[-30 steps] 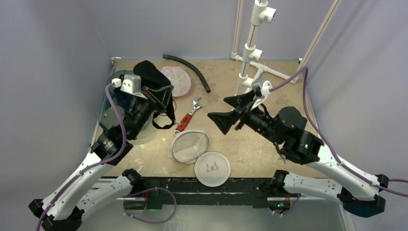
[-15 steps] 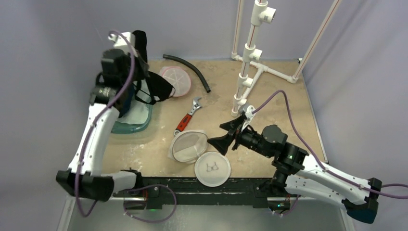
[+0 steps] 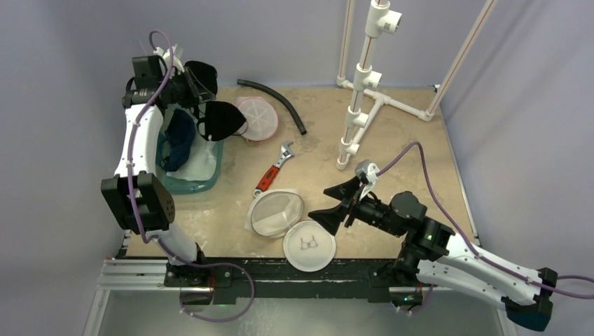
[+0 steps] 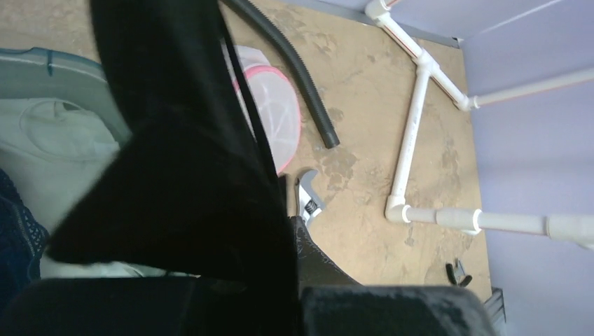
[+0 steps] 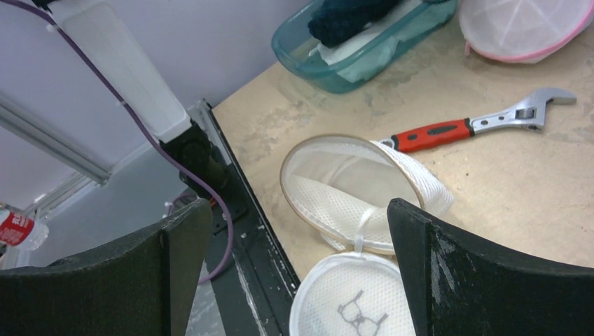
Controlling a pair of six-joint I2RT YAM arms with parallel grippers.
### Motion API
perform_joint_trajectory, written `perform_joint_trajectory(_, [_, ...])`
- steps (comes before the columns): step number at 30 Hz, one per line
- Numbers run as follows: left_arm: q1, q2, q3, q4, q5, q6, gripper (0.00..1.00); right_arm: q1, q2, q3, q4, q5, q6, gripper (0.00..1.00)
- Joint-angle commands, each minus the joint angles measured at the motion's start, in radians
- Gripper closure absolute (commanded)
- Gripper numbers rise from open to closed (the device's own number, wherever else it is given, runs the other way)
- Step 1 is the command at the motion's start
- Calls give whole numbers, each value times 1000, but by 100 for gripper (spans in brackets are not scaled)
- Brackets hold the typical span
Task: Unzip the laundry bag and remove the bra
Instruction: Place the bra in the bin.
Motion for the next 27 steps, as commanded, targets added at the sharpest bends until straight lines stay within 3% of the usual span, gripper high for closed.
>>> perform_joint_trajectory(1, [-2, -27, 58, -46, 98, 75, 100, 3, 9, -15, 35, -36, 10, 2])
perform_joint_trajectory(7, [0, -107, -14, -119, -37, 187, 100, 4, 29, -24, 57, -40, 11, 2])
perform_joint_trajectory(16, [36, 26, -139, -87, -91, 221, 100, 3, 20, -28, 45, -30, 9, 2])
perform_joint_trajectory(21, [44, 99, -140, -80, -119, 229, 100, 4, 39, -27, 50, -33, 9, 2])
perform_joint_trajectory(27, [58, 153, -120, -70, -252, 236, 100, 4, 55, -30, 57, -34, 9, 2])
